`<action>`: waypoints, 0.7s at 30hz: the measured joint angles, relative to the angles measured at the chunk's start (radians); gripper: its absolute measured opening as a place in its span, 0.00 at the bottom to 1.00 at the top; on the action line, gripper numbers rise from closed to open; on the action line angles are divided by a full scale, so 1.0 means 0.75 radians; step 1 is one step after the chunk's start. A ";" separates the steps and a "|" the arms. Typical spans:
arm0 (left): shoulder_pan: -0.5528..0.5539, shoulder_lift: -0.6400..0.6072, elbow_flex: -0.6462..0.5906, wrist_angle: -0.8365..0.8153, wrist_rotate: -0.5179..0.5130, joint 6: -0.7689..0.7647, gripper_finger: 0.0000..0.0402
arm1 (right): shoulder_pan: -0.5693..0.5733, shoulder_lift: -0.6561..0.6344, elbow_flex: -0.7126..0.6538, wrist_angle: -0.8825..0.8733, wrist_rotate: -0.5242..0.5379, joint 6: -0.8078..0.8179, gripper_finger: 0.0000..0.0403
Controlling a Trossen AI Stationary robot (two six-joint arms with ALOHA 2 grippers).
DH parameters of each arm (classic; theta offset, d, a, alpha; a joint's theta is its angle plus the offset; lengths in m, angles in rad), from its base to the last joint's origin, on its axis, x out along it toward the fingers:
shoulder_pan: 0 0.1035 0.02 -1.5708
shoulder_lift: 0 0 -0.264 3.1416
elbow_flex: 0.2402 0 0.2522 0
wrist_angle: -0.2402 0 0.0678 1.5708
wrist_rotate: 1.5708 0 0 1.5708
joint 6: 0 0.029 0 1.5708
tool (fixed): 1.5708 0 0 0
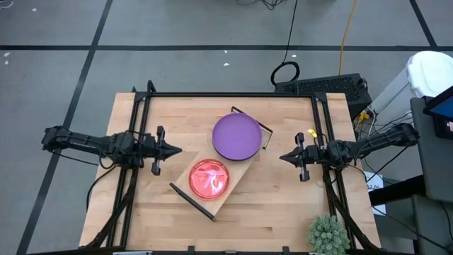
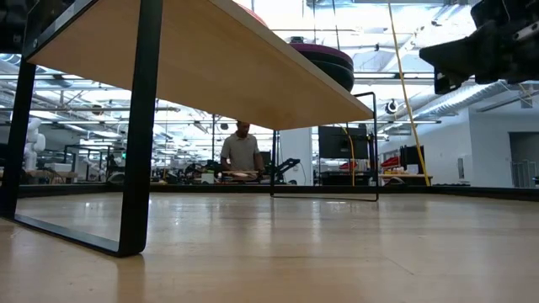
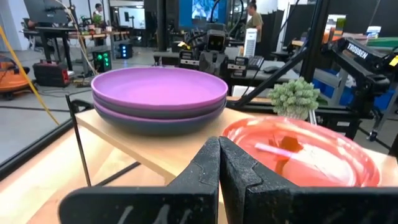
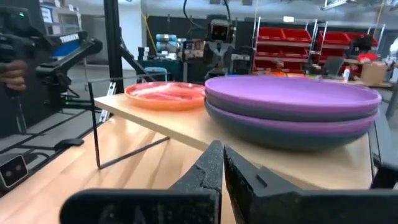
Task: Place and stack plates onto a shelf
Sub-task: Return to Home Position
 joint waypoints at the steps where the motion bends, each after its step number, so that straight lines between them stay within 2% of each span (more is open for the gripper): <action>1: 0.000 0.000 -0.005 0.000 0.000 0.004 0.00 | 0.000 -0.005 -0.005 -0.004 0.000 0.002 0.00; 14: -0.001 -0.009 -0.036 0.019 0.002 0.034 0.00 | -0.001 -0.050 -0.020 -0.021 0.001 0.003 0.00; 21: -0.001 -0.183 -0.036 -0.050 0.023 0.092 0.00 | -0.001 -0.139 -0.021 -0.163 0.002 0.001 0.00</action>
